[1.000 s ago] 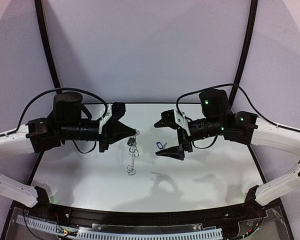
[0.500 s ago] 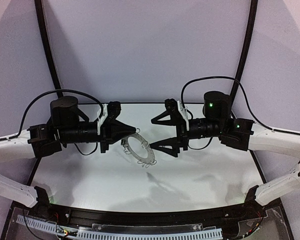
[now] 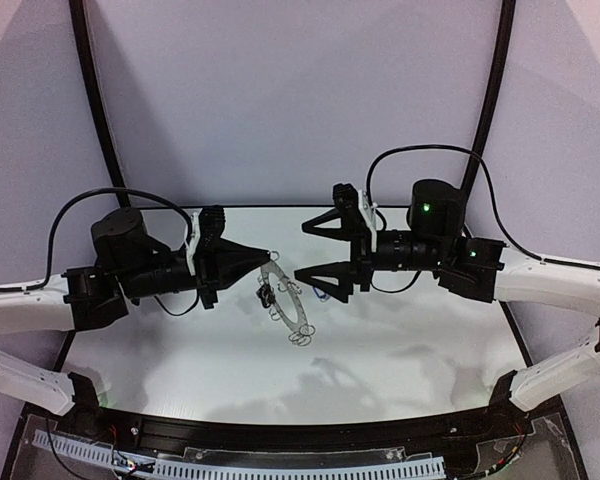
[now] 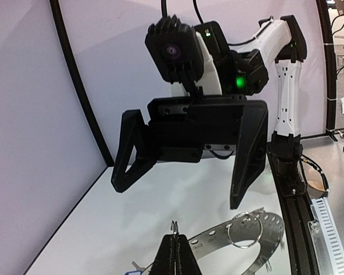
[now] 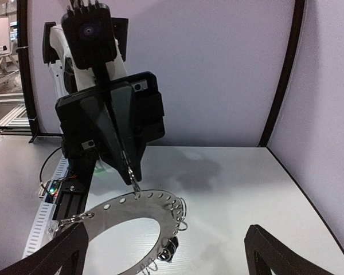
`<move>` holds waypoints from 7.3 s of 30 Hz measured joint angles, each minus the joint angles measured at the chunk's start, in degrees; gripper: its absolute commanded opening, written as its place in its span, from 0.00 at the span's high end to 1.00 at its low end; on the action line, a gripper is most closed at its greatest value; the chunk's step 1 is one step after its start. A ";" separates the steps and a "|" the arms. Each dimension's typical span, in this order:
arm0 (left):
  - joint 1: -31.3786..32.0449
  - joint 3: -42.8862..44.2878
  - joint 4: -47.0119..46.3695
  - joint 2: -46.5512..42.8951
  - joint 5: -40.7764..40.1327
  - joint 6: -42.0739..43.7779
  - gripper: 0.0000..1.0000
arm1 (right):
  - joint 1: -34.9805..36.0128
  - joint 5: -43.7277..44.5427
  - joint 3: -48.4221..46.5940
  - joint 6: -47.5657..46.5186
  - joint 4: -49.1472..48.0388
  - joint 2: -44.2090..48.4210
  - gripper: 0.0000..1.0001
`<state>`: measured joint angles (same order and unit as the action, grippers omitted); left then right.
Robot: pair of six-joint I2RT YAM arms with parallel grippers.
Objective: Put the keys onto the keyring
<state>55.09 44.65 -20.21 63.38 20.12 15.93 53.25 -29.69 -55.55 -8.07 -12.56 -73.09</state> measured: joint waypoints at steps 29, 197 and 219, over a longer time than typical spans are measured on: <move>-0.02 -12.33 -21.93 -1.50 -4.11 -9.80 0.99 | -1.09 -8.08 -3.58 4.11 -0.57 -6.03 0.38; 0.20 -13.32 4.53 -17.89 -28.09 -1.57 0.99 | -5.81 40.00 -24.01 -9.16 36.05 -43.10 0.48; 0.20 -13.32 5.05 -17.80 -28.09 -1.82 0.99 | -5.19 44.12 -25.08 -9.66 36.35 -45.58 0.67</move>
<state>55.29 31.33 -15.16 45.58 -7.97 14.11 48.06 14.43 -80.63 -17.74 23.78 -118.67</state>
